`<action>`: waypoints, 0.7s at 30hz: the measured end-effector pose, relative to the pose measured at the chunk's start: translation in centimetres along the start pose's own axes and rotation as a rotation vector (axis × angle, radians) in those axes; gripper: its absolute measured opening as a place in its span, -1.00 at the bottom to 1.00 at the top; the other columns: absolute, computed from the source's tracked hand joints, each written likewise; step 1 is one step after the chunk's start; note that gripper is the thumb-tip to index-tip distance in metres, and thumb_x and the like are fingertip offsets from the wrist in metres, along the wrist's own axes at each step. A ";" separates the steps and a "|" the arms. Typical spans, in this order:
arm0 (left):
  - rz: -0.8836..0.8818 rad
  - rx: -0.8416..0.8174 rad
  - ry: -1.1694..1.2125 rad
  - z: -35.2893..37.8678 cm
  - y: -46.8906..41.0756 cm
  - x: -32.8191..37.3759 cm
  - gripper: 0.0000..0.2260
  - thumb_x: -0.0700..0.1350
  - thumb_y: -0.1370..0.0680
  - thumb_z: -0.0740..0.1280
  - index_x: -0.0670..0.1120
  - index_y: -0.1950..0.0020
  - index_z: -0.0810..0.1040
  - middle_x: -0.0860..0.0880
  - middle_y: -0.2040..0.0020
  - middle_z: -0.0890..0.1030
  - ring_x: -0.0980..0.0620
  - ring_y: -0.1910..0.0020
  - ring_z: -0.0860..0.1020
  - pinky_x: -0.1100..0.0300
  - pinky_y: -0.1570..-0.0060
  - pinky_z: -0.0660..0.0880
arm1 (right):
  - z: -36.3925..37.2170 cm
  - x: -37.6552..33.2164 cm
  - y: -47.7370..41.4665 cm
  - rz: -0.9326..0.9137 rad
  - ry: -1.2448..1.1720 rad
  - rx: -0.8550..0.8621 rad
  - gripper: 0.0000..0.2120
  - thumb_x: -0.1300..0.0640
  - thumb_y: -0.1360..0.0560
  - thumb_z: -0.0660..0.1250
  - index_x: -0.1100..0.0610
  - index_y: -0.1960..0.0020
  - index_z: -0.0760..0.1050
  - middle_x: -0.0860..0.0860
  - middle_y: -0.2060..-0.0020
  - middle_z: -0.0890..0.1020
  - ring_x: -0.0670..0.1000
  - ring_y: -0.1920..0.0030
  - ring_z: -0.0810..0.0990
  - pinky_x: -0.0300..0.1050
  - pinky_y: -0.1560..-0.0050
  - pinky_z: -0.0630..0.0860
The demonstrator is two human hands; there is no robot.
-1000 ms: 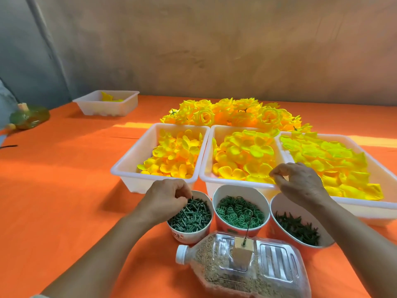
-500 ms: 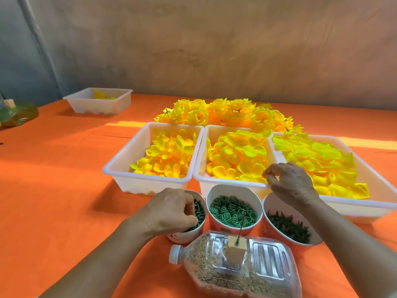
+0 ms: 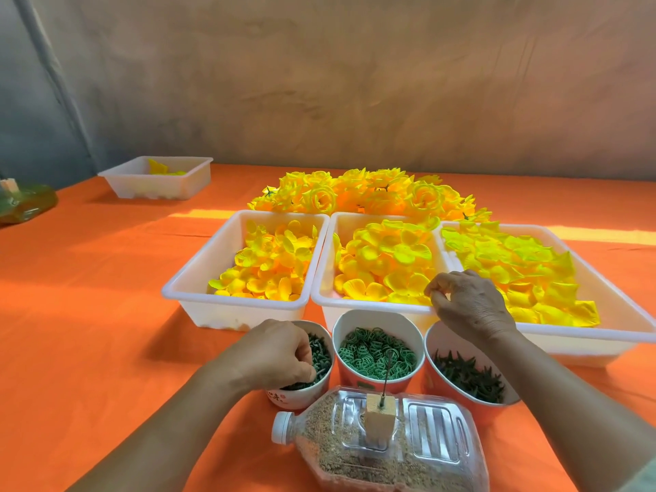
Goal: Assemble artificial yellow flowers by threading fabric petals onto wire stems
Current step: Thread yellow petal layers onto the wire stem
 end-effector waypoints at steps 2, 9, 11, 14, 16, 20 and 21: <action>0.001 -0.011 -0.020 -0.1 0.1 0.3 -0.93 0.00 -0.39 0.43 0.03 0.19 0.65 0.15 0.30 0.60 0.23 0.26 0.53 0.26 0.29 0.43 | 0.0 0.0 0.0 -0.007 0.011 0.000 -0.82 0.08 -0.53 0.25 -0.06 0.11 0.63 -0.03 0.08 0.69 0.07 -0.01 0.48 -0.11 0.12 0.27; -0.069 0.045 0.188 -0.7 0.3 0.4 -0.91 -0.10 -0.38 0.46 0.04 0.31 0.61 0.12 0.36 0.57 0.19 0.36 0.48 0.28 0.36 0.39 | 0.0 -0.1 0.1 -0.005 0.017 -0.009 -0.81 0.08 -0.53 0.24 -0.05 0.08 0.64 -0.02 0.05 0.69 0.08 -0.05 0.49 -0.08 0.07 0.31; -0.111 0.087 0.541 -1.4 0.7 0.1 -0.91 -0.13 -0.38 0.49 0.00 0.29 0.62 0.10 0.38 0.55 0.15 0.38 0.47 0.27 0.34 0.41 | 0.0 -0.1 0.1 -0.002 0.015 -0.004 -0.81 0.07 -0.53 0.24 -0.05 0.08 0.64 -0.02 0.04 0.69 0.08 -0.05 0.49 -0.10 0.09 0.28; -0.109 -0.029 1.185 -2.0 1.4 1.2 -0.89 -0.23 -0.46 0.47 -0.07 0.23 0.61 -0.05 0.31 0.61 0.11 0.41 0.52 0.31 0.40 0.49 | 0.0 -0.1 0.0 -0.001 0.020 -0.011 -0.80 0.07 -0.54 0.23 -0.06 0.07 0.64 -0.02 0.03 0.69 0.08 -0.06 0.49 -0.08 0.05 0.33; -0.124 -0.107 1.450 -2.3 1.9 2.3 -0.93 -0.21 -0.42 0.46 -0.06 0.24 0.66 -0.11 0.27 0.63 0.10 0.42 0.55 0.30 0.44 0.52 | 0.0 -0.1 0.0 0.004 0.022 -0.019 -0.80 0.07 -0.54 0.22 -0.06 0.06 0.64 -0.02 0.03 0.68 0.08 -0.06 0.49 -0.06 0.03 0.35; -0.113 -0.217 1.648 -2.3 2.4 4.0 -0.96 -0.21 -0.37 0.44 -0.11 0.24 0.69 -0.12 0.28 0.62 0.10 0.43 0.56 0.29 0.47 0.54 | 0.0 -0.1 0.1 0.006 0.024 -0.023 -0.78 0.06 -0.55 0.21 -0.05 0.04 0.64 -0.03 0.02 0.68 0.07 -0.07 0.48 -0.05 0.00 0.35; -0.110 -0.233 1.671 -2.2 2.5 4.4 -0.94 -0.21 -0.38 0.42 -0.11 0.24 0.70 -0.11 0.30 0.62 0.10 0.44 0.56 0.30 0.47 0.54 | 0.0 -0.2 0.1 0.005 0.023 -0.024 -0.78 0.06 -0.55 0.21 -0.05 0.03 0.64 -0.03 0.02 0.68 0.07 -0.07 0.49 -0.05 0.00 0.35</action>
Point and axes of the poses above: each hand's wrist, its own y-axis away from the middle knuckle, its own z-axis out of the palm, x = y × z, the point moved 4 cm from there along -y, towards the middle knuckle
